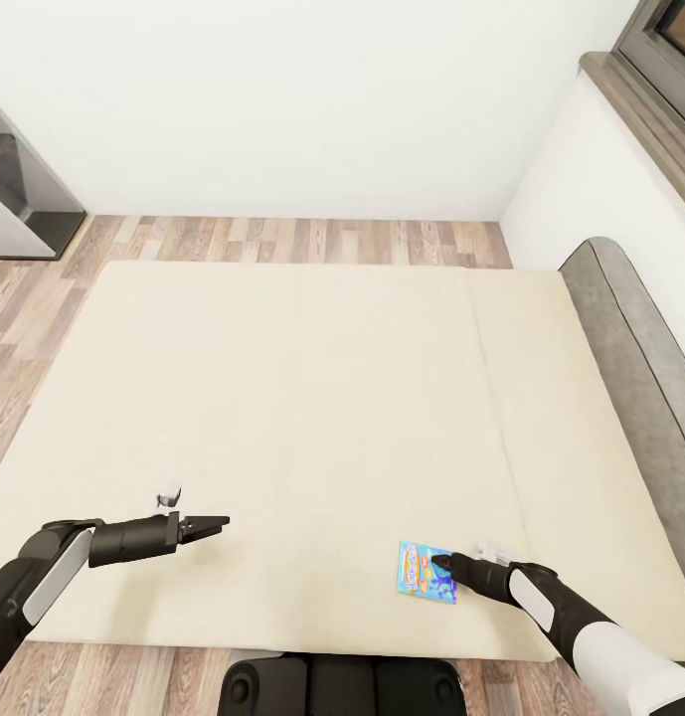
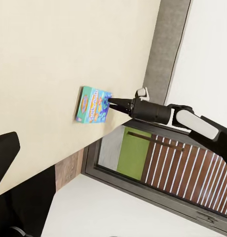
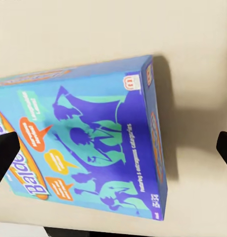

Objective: Put all the toys in the child's room - the three board games (two on the bed and one on the table), the two jigsaw puzzles on the table, and the tennis ball on the table - inside the toy box on the table in the child's room.

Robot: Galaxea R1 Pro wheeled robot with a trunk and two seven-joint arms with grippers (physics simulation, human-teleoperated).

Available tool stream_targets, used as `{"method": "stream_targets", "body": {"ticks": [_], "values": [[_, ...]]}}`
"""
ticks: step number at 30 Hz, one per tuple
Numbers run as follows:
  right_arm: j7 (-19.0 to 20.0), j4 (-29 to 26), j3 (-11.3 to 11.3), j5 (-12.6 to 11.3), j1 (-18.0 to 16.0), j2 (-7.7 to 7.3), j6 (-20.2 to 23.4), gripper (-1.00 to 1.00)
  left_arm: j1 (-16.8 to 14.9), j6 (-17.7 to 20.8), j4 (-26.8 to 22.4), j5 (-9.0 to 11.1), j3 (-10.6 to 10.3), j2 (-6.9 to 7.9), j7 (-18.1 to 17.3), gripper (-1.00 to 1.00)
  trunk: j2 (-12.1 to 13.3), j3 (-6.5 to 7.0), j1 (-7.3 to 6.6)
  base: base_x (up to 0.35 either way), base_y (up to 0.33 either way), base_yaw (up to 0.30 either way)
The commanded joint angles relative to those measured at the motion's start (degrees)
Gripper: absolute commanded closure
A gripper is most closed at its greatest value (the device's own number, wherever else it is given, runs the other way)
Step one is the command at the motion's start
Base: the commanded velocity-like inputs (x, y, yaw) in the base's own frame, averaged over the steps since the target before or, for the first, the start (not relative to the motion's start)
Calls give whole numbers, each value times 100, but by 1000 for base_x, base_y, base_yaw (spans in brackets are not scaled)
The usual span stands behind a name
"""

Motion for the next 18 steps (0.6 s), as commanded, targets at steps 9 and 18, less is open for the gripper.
{"method": "stream_targets", "body": {"ticks": [9, 18], "values": [[7, -5, 18, -20, -2, -4, 20, -100, -4, 37, 1, 34, -16, 6, 1, -100, -9, -7, 3, 0, 11, 0], [7, -5, 17, -20, 0, -2, 20, -100, -4, 40, 1, 34, -16, 6, 1, -100, -9, -7, 3, 0, 159, 0]]}}
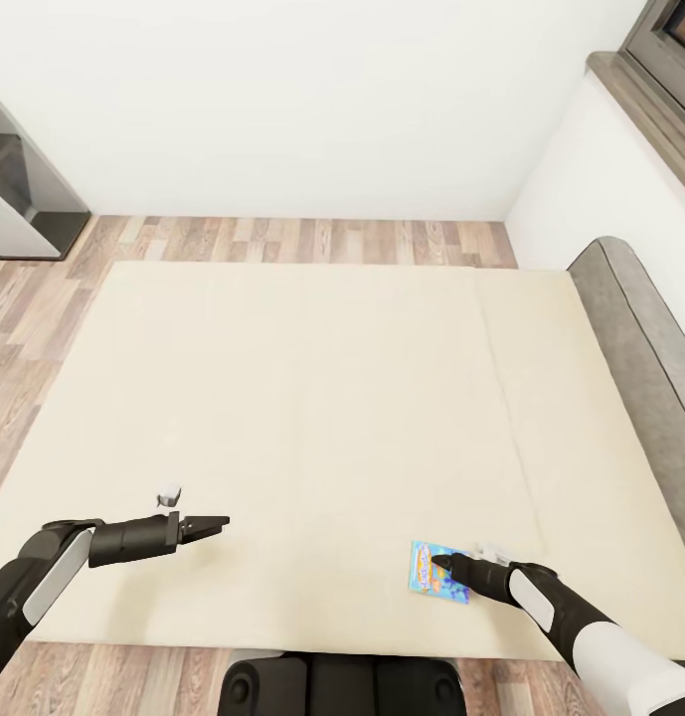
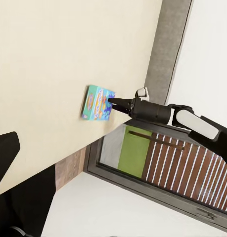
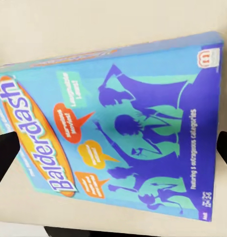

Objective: Put all the toys in the child's room - the three board games (two on the bed and one on the table), the two jigsaw puzzles on the table, and the tennis ball on the table - inside the toy box on the table in the child's room.

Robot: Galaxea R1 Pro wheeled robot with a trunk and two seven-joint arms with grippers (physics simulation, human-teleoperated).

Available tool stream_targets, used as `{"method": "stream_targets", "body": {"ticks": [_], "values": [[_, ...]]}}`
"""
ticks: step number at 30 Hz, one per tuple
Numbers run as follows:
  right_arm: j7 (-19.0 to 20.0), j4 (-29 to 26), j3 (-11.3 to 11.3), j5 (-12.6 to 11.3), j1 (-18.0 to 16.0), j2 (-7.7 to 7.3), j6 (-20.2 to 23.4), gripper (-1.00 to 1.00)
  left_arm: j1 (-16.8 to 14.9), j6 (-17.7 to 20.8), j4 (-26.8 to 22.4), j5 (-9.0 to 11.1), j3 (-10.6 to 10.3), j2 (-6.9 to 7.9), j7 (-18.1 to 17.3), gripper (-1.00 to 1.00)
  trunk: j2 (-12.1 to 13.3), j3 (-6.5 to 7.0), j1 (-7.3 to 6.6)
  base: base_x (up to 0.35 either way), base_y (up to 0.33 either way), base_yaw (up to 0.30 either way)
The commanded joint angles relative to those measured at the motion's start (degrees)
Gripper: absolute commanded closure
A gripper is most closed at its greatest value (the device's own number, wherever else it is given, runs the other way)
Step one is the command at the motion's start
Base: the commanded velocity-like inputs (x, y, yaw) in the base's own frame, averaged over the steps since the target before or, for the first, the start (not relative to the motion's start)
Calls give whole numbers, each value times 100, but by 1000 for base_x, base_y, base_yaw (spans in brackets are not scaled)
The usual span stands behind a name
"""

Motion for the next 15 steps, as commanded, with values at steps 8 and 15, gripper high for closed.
{"method": "stream_targets", "body": {"ticks": [8, 15], "values": [[6, -7, 19, -20, -3, 0, 20, -100, -4, 40, 1, 34, -16, 6, -7, -100, -9, -7, 3, 0, 91, 0], [6, -12, 19, -20, -2, 0, 20, -100, -4, 39, 1, 34, -18, 6, -8, -100, -9, -7, 3, 0, 56, 0]]}}
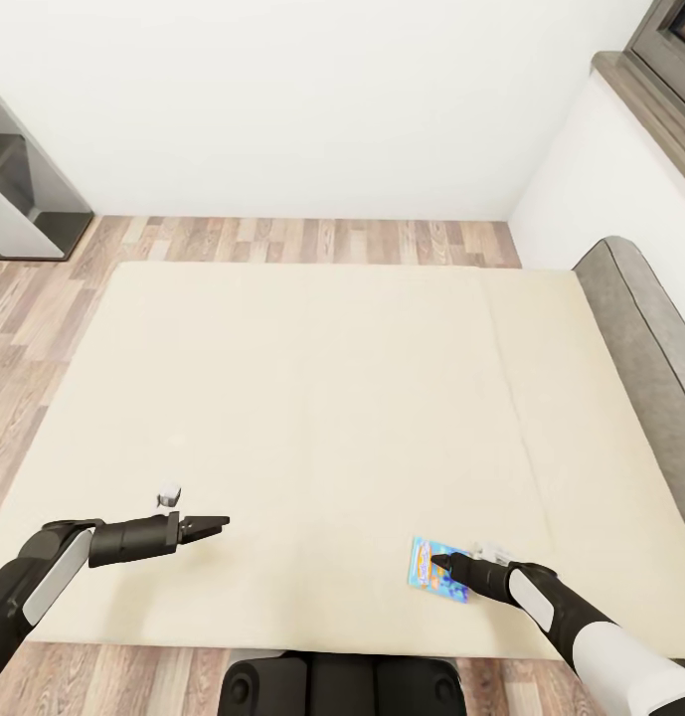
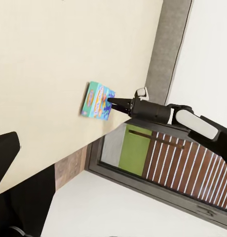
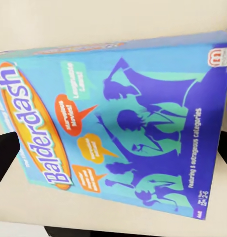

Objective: Put all the toys in the child's room - the three board games (two on the bed and one on the table), the two jigsaw puzzles on the table, and the tennis ball on the table - inside the toy box on the table in the child's room.

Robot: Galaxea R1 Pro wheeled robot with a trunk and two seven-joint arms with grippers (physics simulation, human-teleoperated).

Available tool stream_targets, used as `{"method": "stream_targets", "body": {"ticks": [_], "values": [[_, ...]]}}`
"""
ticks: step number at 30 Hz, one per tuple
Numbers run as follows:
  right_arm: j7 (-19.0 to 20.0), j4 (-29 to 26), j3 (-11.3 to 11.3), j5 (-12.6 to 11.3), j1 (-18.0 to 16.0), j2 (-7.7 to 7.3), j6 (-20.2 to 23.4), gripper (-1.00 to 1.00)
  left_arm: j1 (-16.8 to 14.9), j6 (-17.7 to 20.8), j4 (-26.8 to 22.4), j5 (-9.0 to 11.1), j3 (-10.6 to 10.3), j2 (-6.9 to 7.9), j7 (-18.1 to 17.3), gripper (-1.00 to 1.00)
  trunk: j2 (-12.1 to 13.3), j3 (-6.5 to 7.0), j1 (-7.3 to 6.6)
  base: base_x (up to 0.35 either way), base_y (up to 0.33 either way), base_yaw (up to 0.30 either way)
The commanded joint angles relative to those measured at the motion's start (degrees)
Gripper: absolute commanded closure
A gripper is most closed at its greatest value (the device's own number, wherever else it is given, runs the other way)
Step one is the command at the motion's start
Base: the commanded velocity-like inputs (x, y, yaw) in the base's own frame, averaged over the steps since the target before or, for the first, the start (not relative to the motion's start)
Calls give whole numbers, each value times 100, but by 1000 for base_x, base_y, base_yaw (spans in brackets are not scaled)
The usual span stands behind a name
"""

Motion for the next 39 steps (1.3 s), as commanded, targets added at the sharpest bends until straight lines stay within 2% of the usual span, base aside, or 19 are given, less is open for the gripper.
{"method": "stream_targets", "body": {"ticks": [1, 39], "values": [[6, -4, 20, -21, -3, -5, 20, -100, -4, 36, 1, 34, -17, 6, 1, -100, -9, -7, 3, 0, 101, 0], [6, -7, 20, -21, -1, -4, 19, -100, -4, 37, 1, 34, -15, 6, 1, -100, -9, -7, 3, 0, 81, 0]]}}
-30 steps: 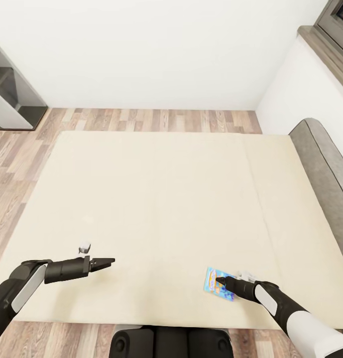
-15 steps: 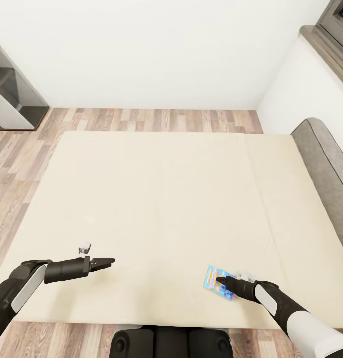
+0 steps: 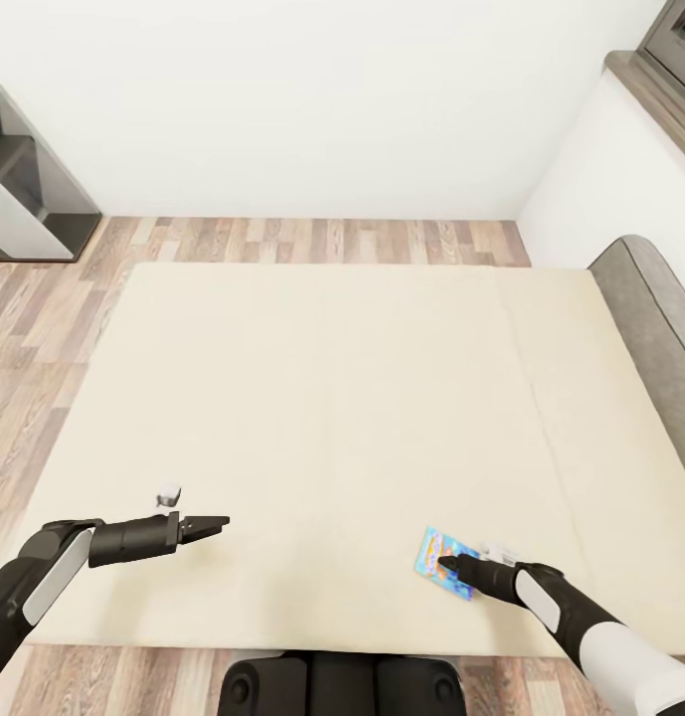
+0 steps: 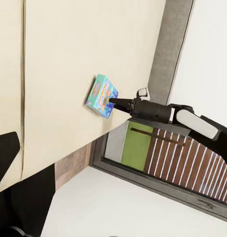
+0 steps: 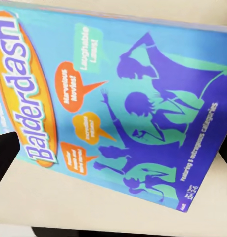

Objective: Put all the toys in the child's room - the three board games (two on the bed and one on the table), the two jigsaw puzzles on the table, and the tennis ball on the table - inside the toy box on the table in the child's room.

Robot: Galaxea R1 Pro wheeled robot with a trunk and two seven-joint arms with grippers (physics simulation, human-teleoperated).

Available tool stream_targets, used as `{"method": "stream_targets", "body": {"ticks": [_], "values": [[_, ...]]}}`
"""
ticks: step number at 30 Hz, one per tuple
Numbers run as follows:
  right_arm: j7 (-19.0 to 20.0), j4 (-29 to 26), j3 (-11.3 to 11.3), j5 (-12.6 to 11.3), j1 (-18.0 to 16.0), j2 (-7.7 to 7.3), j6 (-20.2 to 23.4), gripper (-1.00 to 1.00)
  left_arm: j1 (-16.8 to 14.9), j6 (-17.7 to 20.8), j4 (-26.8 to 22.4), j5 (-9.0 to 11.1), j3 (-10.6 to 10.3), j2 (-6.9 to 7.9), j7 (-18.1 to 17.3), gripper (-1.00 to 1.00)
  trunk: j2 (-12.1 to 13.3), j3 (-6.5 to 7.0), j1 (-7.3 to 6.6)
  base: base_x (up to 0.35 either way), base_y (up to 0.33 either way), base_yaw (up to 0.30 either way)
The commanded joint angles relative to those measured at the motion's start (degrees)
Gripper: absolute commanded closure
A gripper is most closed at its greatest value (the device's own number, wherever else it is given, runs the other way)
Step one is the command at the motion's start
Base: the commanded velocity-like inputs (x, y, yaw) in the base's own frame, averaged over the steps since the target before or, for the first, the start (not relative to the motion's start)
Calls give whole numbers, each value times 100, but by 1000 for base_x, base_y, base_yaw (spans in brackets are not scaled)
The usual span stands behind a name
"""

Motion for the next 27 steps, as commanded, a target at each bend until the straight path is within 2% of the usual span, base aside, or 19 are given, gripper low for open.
{"method": "stream_targets", "body": {"ticks": [1, 11, 27], "values": [[30, -16, 23, -153, -1, 105, 44, -100, -6, 36, 4, 34, -18, 5, 0, -100, -9, -6, 3, 0, 191, 0], [32, -16, 23, -153, -5, 105, 42, -100, -6, 37, 4, 34, -18, 5, 0, -100, -9, -6, 3, 0, 116, 0], [30, -16, 23, -153, -3, 105, 44, -100, -6, 30, 4, 36, -18, 5, 0, -100, -9, -6, 3, 0, 5, 0]]}}
